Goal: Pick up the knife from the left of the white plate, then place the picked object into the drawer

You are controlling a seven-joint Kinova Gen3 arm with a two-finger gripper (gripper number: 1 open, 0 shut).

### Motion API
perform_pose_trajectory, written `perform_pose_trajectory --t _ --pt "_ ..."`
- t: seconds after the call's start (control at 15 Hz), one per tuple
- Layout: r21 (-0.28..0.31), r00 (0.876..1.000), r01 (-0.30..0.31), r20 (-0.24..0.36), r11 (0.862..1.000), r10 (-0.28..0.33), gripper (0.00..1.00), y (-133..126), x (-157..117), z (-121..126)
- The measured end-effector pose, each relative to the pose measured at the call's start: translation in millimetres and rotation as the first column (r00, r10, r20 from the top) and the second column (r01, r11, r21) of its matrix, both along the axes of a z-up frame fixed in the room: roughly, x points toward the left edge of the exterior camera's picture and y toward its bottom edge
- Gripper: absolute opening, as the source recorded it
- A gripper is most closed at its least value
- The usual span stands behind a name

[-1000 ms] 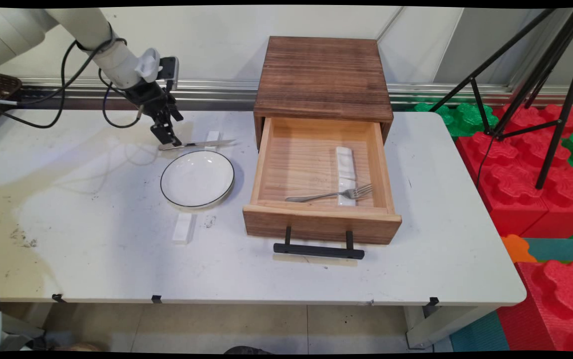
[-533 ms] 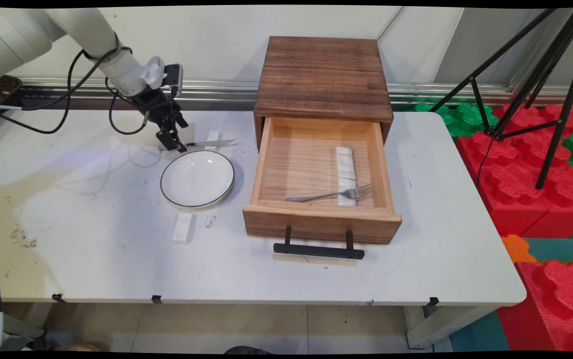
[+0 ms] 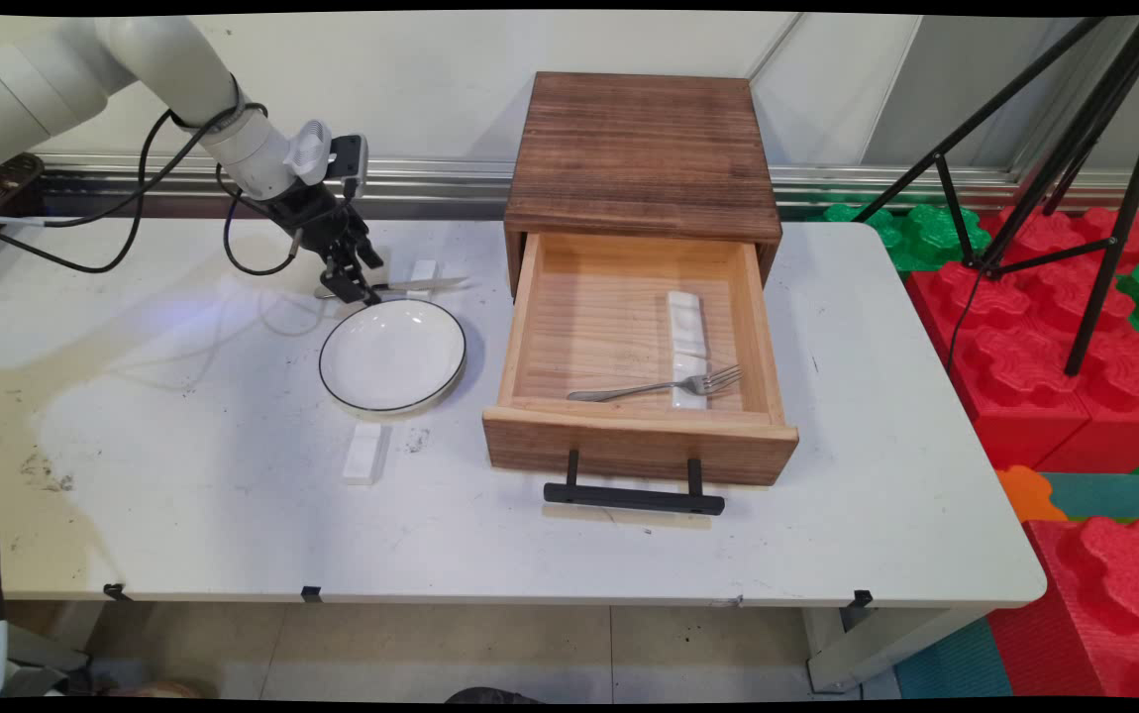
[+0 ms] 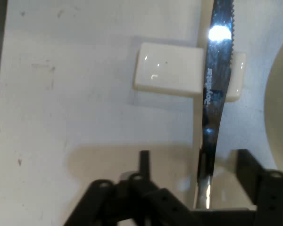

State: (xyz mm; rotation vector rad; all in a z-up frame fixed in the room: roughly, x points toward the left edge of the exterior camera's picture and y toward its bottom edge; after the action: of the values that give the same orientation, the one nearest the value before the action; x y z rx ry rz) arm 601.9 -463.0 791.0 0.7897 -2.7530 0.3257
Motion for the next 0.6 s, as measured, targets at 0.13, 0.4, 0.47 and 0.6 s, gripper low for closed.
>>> perform_pose_trajectory --t 0.13,0.4,0.47,0.6 --pt "-0.003 1.0 0.001 -0.006 1.0 -0.001 0.0 0.3 -0.6 -0.5" --pt "-0.005 1.0 0.0 -0.011 1.0 0.0 0.0 1.2 -1.2 -1.2" --pt "-0.005 1.0 0.0 -0.012 1.0 0.0 0.0 1.5 -1.1 -1.3" --pt "-0.004 1.0 -0.001 -0.012 1.0 0.001 0.0 1.9 -1.2 -1.5"
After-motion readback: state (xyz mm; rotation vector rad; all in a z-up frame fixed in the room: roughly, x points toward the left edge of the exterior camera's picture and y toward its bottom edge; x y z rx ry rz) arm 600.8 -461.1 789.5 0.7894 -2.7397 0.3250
